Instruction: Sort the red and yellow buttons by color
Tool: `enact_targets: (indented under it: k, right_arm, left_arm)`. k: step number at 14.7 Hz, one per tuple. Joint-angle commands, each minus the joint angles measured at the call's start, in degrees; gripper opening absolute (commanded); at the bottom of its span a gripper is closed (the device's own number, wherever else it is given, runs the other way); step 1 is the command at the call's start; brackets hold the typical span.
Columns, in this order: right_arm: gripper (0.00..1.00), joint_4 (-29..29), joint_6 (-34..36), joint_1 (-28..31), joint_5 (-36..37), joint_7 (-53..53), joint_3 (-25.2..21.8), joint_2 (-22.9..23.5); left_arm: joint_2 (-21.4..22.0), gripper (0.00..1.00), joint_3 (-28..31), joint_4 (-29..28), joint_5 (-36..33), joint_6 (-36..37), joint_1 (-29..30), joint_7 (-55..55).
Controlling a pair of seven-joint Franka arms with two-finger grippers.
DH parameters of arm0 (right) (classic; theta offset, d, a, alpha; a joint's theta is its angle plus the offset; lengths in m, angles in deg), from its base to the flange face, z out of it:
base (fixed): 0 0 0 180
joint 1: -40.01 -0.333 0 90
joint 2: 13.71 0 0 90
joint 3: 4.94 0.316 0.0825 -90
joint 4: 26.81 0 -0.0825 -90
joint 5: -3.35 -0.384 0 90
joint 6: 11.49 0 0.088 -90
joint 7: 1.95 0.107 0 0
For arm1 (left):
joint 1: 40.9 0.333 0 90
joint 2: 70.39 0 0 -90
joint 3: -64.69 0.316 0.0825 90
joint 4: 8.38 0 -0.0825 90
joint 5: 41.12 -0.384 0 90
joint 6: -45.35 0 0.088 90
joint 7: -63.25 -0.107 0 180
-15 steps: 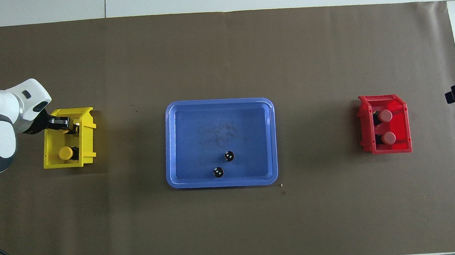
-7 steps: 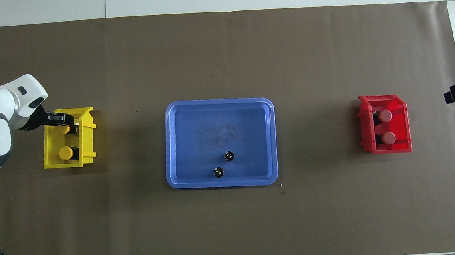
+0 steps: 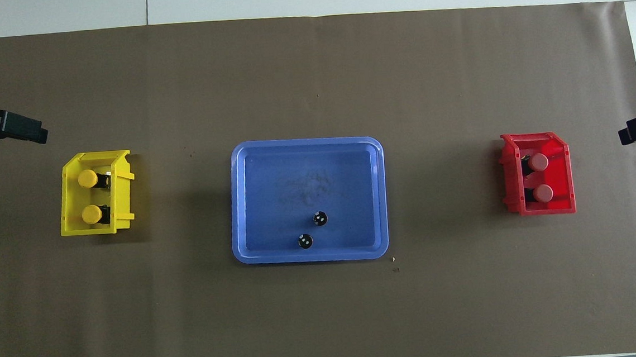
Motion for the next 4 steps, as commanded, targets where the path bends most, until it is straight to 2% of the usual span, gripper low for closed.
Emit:
enact_targets:
  k: [1,4]
  right_arm:
    - [1.00,-0.21,0.12,0.46,0.12,0.72,0.51,-0.16]
    - [1.00,-0.21,0.12,0.46,0.03,0.72,0.51,-0.16]
  left_arm:
    - [-0.36,1.00,0.34,2.74,0.31,4.18,-0.37,0.30]
    - [1.31,1.00,0.16,2.74,-0.13,7.17,-0.37,0.47]
